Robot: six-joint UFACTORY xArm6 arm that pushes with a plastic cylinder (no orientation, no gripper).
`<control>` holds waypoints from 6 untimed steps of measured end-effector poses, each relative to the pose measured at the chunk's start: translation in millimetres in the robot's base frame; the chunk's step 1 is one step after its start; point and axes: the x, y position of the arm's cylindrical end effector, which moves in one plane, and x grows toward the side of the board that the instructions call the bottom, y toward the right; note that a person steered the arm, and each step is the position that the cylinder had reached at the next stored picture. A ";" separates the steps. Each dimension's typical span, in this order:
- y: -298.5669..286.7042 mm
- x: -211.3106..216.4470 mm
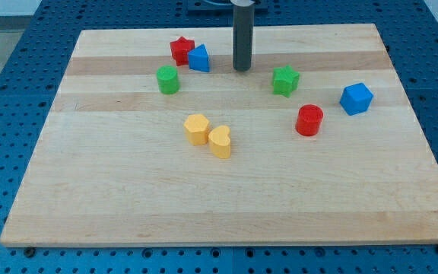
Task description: Nudge the red star a bit left
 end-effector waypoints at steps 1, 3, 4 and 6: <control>-12.1 -18.9; -54.4 -43.1; -72.8 -47.9; -104.9 -47.9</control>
